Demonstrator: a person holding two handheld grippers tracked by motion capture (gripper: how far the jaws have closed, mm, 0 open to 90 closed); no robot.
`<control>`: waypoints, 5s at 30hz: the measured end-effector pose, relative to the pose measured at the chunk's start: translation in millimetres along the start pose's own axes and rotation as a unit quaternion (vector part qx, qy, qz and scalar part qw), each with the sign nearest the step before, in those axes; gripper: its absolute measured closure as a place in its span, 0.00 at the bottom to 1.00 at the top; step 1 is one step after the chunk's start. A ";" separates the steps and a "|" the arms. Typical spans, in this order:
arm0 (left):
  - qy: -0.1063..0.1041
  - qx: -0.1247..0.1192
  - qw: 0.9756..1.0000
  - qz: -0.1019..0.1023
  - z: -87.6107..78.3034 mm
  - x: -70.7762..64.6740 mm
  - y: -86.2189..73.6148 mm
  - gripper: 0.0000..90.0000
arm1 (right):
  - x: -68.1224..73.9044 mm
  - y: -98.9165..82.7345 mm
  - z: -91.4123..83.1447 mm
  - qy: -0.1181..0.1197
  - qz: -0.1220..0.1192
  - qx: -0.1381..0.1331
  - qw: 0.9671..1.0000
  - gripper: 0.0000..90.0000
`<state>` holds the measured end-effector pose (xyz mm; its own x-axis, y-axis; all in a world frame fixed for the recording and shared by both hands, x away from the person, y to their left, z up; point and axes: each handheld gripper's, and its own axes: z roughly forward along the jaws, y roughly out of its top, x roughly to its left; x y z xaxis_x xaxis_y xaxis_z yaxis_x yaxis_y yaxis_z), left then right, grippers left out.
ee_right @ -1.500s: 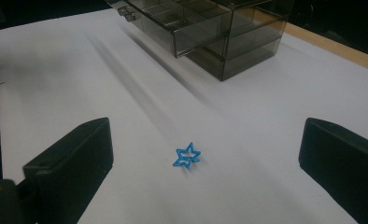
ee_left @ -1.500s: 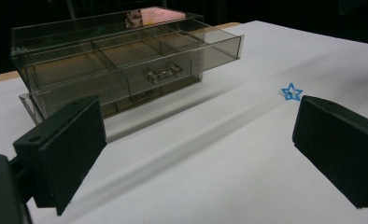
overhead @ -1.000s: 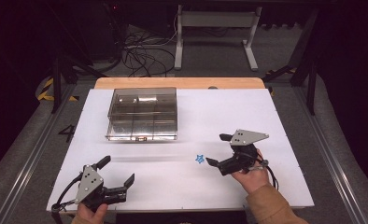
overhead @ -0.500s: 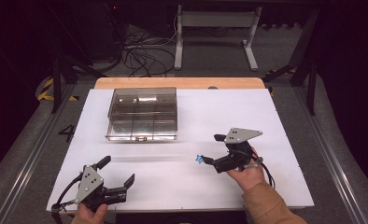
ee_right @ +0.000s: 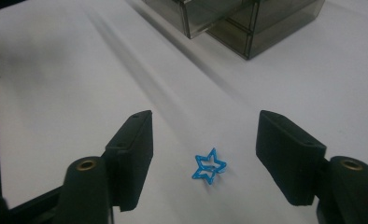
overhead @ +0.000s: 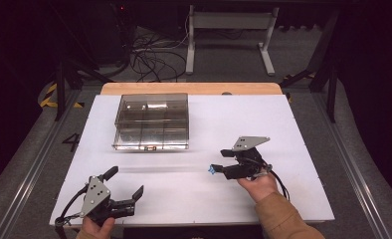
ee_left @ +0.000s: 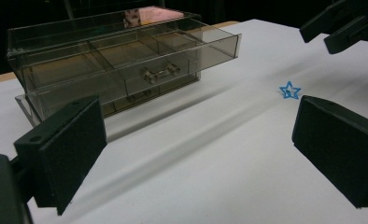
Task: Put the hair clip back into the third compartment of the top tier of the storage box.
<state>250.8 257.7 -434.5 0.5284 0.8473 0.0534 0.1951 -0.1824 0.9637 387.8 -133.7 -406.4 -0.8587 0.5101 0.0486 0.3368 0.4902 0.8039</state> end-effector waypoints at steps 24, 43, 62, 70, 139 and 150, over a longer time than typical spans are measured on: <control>-0.001 0.002 1.000 -0.001 0.5 -0.1 -0.2 0.04 | -5.2 -2.7 38.5 -0.025 0.007 0.097 0.995 0.60; -0.001 0.003 1.000 0.000 0.6 -0.4 -0.1 0.04 | -9.2 -5.2 49.6 -0.023 0.023 0.131 0.991 0.71; -0.001 0.003 1.000 0.001 0.3 -0.4 0.0 0.04 | -6.1 -4.6 49.0 -0.010 0.029 0.126 0.992 0.97; -0.002 0.002 1.000 0.001 0.8 -1.3 -0.1 0.04 | -3.7 -1.1 40.0 0.009 0.031 0.097 0.995 0.99; -0.006 0.004 1.000 0.004 1.4 -0.8 0.2 0.04 | 8.4 85.7 19.2 -0.004 -0.047 0.007 0.999 0.99; -0.007 0.005 1.000 0.003 2.3 -0.3 0.0 0.04 | 6.9 96.7 29.2 -0.002 -0.039 -0.013 0.999 0.99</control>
<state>252.5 256.3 -435.2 0.5417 0.8387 0.0555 0.2000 -0.1928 0.9606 425.7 -62.1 -345.7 -0.8806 0.4734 -0.0179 0.2578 0.5105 0.8203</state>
